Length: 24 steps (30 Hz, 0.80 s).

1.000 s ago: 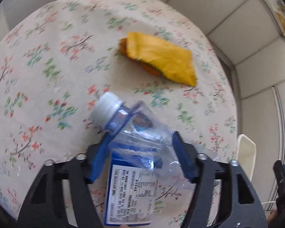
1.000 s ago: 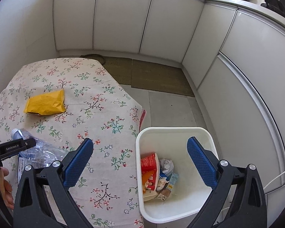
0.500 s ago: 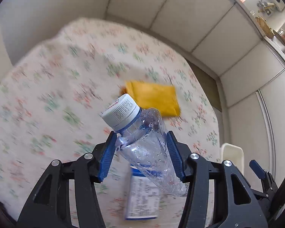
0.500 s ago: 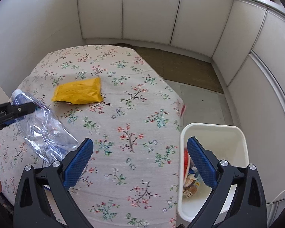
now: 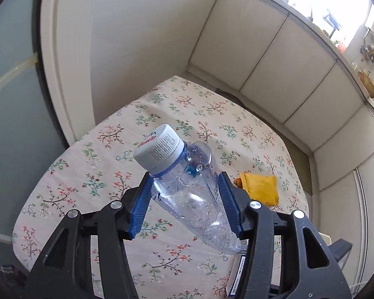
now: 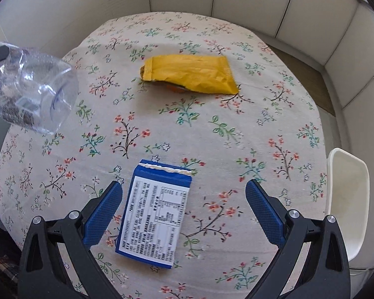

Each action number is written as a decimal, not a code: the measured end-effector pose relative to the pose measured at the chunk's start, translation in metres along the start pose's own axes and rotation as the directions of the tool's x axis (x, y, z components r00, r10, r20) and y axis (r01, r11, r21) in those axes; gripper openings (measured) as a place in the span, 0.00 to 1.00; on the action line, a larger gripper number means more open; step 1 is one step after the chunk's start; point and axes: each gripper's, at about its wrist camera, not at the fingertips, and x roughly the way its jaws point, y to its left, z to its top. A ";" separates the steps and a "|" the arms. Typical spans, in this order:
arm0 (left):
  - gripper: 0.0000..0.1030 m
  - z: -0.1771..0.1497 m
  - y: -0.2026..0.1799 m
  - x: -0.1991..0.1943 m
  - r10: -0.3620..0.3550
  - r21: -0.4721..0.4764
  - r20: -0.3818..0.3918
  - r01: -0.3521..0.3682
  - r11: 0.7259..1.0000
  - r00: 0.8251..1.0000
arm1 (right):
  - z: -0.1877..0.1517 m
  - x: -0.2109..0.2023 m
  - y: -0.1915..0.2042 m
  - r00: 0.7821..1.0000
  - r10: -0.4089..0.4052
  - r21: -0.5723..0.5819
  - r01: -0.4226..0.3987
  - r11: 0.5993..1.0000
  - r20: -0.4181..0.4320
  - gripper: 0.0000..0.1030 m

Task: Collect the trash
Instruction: 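Grasp the blue medicine box with the right gripper while the left gripper holds the bottle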

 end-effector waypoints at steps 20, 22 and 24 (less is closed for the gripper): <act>0.49 0.004 0.036 -0.005 -0.005 -0.073 -0.022 0.004 0.997 1.000 | 0.006 0.014 0.018 0.996 0.087 0.030 -0.087 0.996 -0.015 0.56; 0.49 0.005 0.036 -0.005 -0.005 -0.075 -0.018 0.004 0.997 1.000 | 0.012 0.003 0.017 0.996 0.088 0.033 -0.089 0.996 0.023 0.56; 0.49 0.006 0.037 -0.006 -0.006 -0.078 -0.015 0.005 0.997 1.000 | 0.020 -0.008 0.018 0.993 0.094 0.037 -0.097 0.995 0.068 0.56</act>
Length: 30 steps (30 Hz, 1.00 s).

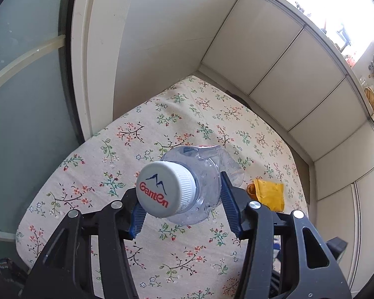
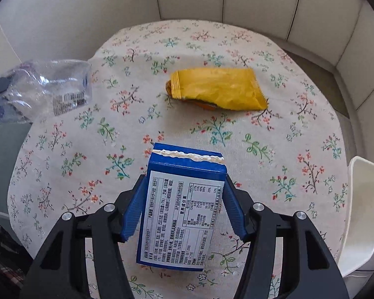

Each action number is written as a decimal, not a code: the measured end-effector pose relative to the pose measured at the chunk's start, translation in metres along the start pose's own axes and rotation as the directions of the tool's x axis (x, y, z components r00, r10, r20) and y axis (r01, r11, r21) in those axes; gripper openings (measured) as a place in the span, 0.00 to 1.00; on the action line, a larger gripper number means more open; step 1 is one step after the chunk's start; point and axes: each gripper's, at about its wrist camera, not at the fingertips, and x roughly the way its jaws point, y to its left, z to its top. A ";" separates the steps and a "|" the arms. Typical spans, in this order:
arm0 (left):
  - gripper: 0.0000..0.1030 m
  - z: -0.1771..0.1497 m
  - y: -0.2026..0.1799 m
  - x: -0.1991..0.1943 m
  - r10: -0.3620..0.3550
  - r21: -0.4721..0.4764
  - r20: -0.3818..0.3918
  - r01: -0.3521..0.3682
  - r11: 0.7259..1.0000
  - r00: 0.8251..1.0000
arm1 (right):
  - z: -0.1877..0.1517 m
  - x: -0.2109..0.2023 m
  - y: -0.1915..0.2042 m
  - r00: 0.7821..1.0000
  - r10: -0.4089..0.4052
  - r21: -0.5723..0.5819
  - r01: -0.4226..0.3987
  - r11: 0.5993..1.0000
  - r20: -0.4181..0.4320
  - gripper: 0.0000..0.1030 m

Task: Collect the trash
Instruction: 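Grasp the blue medicine box with the right gripper while the left gripper holds the bottle, then carry the blue box over the white bin and open the right gripper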

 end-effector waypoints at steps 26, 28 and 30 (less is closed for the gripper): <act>0.49 -0.007 -0.043 -0.010 -0.061 0.061 0.035 0.059 0.996 0.998 | 0.034 -0.098 -0.054 0.923 -0.162 0.094 0.137 0.986 0.350 0.57; 0.49 -0.009 -0.049 -0.009 -0.067 0.068 0.031 0.065 0.996 0.997 | 0.033 -0.102 -0.065 0.917 -0.181 0.112 0.151 0.982 0.355 0.57; 0.49 -0.011 -0.055 -0.007 -0.074 0.075 0.027 0.072 0.995 0.997 | 0.031 -0.108 -0.079 0.911 -0.203 0.138 0.163 0.977 0.358 0.57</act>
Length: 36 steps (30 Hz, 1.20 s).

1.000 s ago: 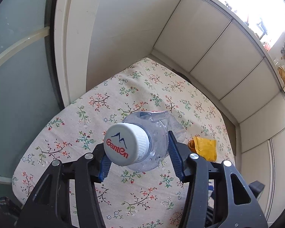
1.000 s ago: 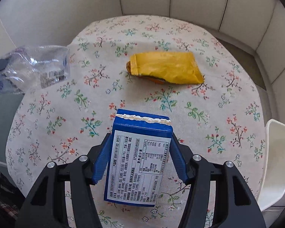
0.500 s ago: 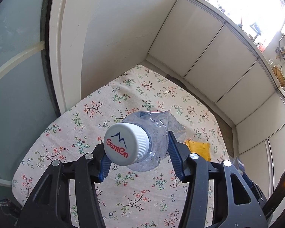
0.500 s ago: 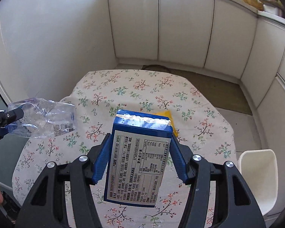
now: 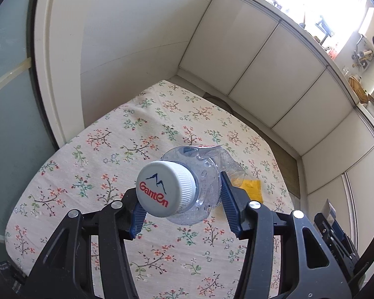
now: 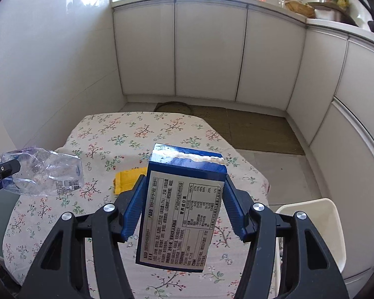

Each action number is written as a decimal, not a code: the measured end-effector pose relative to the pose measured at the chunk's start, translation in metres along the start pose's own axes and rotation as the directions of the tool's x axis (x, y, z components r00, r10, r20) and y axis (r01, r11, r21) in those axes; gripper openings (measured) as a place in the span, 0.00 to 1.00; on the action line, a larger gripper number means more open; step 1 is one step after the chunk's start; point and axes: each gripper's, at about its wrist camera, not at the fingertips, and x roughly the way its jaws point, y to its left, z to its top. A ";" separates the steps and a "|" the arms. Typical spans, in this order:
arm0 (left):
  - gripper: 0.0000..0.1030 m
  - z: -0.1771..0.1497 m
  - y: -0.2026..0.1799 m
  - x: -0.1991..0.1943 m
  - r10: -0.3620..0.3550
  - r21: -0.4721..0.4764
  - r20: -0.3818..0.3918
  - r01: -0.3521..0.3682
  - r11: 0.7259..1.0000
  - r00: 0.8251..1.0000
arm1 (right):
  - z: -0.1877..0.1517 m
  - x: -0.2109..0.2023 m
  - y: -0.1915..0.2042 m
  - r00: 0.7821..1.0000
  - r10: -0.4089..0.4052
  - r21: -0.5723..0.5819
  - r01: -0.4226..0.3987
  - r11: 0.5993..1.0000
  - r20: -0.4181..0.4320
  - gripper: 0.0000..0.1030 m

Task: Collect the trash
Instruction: 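Carry the blue box over the white bin and open the right gripper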

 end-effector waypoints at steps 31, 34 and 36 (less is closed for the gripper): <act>0.49 -0.079 -0.165 0.040 -0.158 0.217 -0.138 0.185 0.958 0.978 | -0.034 -0.037 -0.206 0.919 -0.386 0.237 0.394 0.888 -0.082 0.77; 0.49 -0.088 -0.187 0.038 -0.187 0.241 -0.145 0.218 0.946 0.972 | -0.041 -0.043 -0.216 0.909 -0.409 0.244 0.417 0.876 -0.085 0.81; 0.49 -0.095 -0.202 0.040 -0.205 0.257 -0.158 0.241 0.936 0.966 | -0.044 -0.048 -0.226 0.898 -0.431 0.260 0.438 0.861 -0.085 0.86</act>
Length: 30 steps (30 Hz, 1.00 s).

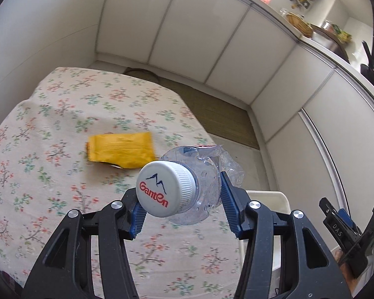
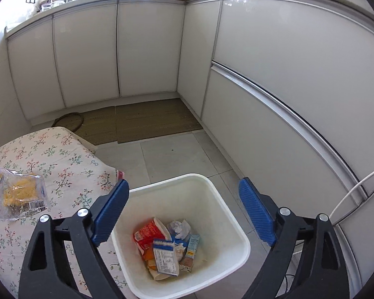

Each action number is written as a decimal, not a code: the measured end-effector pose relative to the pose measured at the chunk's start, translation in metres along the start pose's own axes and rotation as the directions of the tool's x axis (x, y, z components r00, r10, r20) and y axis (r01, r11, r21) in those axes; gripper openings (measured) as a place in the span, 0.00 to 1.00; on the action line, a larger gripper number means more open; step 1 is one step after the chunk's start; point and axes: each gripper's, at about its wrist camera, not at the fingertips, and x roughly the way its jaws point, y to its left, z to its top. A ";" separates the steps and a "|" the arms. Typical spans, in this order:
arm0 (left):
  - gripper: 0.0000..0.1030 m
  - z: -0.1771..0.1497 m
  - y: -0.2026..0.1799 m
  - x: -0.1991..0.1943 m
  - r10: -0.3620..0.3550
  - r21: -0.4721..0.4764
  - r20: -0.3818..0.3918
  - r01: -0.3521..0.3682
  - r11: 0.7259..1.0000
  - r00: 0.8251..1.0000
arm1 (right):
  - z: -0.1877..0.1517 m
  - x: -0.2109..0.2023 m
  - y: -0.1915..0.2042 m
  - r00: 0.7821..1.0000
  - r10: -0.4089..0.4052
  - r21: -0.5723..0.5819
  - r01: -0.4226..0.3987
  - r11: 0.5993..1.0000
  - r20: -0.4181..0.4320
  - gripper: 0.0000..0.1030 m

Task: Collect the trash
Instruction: 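Carry the blue box over the white bin and open the right gripper, then carry the water bottle over the white bin and open the left gripper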

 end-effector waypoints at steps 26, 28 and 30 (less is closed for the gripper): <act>0.73 -0.031 -0.123 0.089 -0.017 0.247 -0.221 0.073 0.966 0.975 | -0.001 -0.001 -0.092 0.999 -0.035 0.224 0.036 0.974 -0.011 0.91; 0.76 -0.027 -0.112 0.094 0.036 0.276 -0.225 0.028 0.961 0.974 | 0.000 -0.001 -0.086 1.000 -0.024 0.212 0.026 0.977 -0.012 0.91; 0.76 -0.022 -0.099 0.100 0.085 0.299 -0.224 -0.014 0.954 0.971 | 0.000 -0.001 -0.081 1.000 -0.014 0.200 0.017 0.980 -0.012 0.93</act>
